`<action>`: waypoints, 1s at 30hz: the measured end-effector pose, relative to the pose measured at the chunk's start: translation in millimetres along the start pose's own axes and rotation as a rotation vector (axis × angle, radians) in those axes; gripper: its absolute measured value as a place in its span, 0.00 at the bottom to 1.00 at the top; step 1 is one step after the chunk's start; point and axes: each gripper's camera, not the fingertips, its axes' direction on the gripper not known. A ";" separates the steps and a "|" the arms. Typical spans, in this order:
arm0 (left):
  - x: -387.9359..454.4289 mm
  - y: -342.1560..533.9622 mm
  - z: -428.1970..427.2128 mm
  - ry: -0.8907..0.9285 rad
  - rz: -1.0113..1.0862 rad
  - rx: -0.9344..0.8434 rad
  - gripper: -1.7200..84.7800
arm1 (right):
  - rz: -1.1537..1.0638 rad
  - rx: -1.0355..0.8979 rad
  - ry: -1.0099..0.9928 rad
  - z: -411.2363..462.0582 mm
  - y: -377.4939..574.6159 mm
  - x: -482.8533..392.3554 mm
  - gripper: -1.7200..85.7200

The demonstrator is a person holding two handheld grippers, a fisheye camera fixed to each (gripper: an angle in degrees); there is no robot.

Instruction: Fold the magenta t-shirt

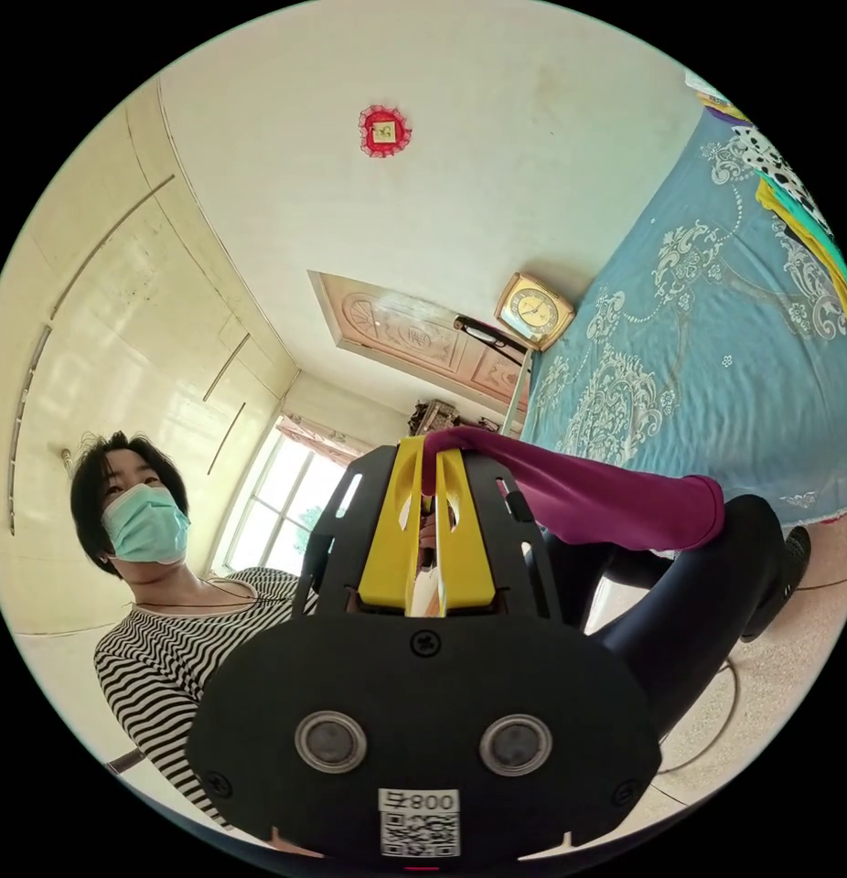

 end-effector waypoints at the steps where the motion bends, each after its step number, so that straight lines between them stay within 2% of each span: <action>1: -4.6 -1.4 16.4 0.000 -0.006 -0.012 0.05 | 0.000 0.006 0.001 -5.5 0.4 -1.7 0.03; 13: -78.4 -43.6 202.1 -0.038 -0.115 -0.166 0.05 | 0.059 0.110 0.092 -117.6 -25.5 -9.9 0.03; 16: -99.7 -71.8 257.8 -0.057 -0.121 -0.190 0.05 | 0.068 0.109 0.133 -144.2 -62.8 -7.6 0.03; 22: -119.5 -153.1 386.7 -0.037 -0.024 -0.179 0.05 | -0.014 0.100 0.190 -196.8 -195.4 -25.2 0.03; 27: -103.9 -208.6 500.8 0.015 0.162 -0.190 0.05 | -0.203 0.120 0.321 -251.8 -311.5 -101.1 0.03; 30: -106.3 -220.3 569.8 0.009 0.250 -0.245 0.05 | -0.253 0.132 0.442 -287.0 -342.2 -132.9 0.03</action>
